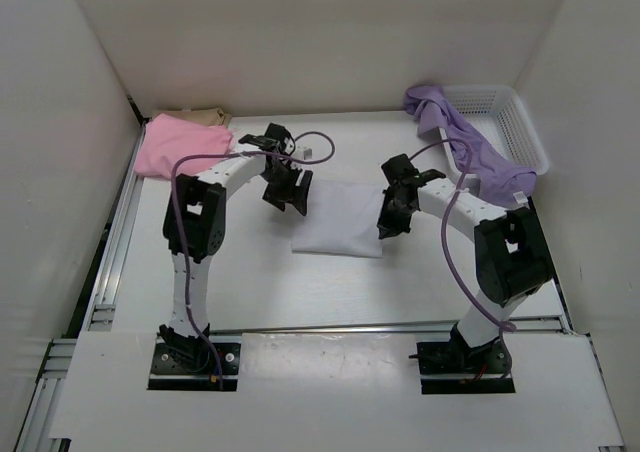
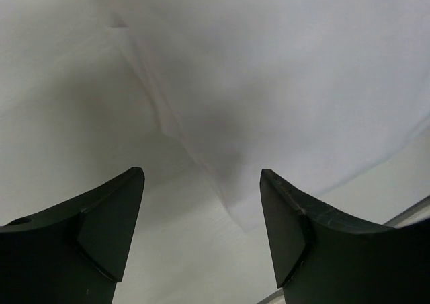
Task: Fold and stack the t-shirts
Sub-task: Smooth out wrinkles on the folded tshirt, then put the neatly folded tshirt into the corner of the board with the left arm, then grab crumpled tshirt from bin with the right arm, then move the tshirt to the center of the board
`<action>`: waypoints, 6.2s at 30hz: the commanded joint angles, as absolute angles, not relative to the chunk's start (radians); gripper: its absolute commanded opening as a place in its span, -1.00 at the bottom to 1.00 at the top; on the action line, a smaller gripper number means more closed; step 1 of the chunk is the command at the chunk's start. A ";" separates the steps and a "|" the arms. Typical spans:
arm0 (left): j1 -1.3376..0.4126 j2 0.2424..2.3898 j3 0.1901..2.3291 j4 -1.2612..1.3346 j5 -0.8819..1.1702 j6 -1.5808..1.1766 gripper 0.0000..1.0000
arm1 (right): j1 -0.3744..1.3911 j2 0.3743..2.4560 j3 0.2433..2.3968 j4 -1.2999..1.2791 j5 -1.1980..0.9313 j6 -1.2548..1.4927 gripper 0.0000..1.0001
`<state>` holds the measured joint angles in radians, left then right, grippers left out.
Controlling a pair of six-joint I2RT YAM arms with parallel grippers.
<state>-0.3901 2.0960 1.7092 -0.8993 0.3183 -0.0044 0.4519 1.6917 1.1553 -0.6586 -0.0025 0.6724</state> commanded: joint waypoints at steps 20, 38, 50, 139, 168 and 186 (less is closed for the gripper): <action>-0.371 2.418 1.876 -1.009 0.644 0.000 -0.80 | 0.419 1.556 1.109 -0.704 0.067 0.698 -0.94; -0.299 2.333 2.078 -0.855 -0.779 0.000 -0.80 | 0.318 1.460 1.078 -0.744 0.137 0.644 -0.92; -0.201 2.392 2.318 -0.704 -0.966 0.000 -0.80 | 0.318 1.460 1.060 -0.744 0.155 0.626 -0.92; -0.245 1.316 1.088 -0.877 -0.245 0.000 1.00 | -0.183 2.021 2.009 -0.916 0.308 0.388 0.32; -0.245 1.390 1.120 -0.905 -0.204 0.000 1.00 | -0.183 1.751 1.853 -0.733 -0.047 0.385 -1.00; -0.245 1.411 1.181 -0.896 -0.235 0.000 1.00 | 0.257 1.415 2.299 -0.437 -0.159 0.382 -1.00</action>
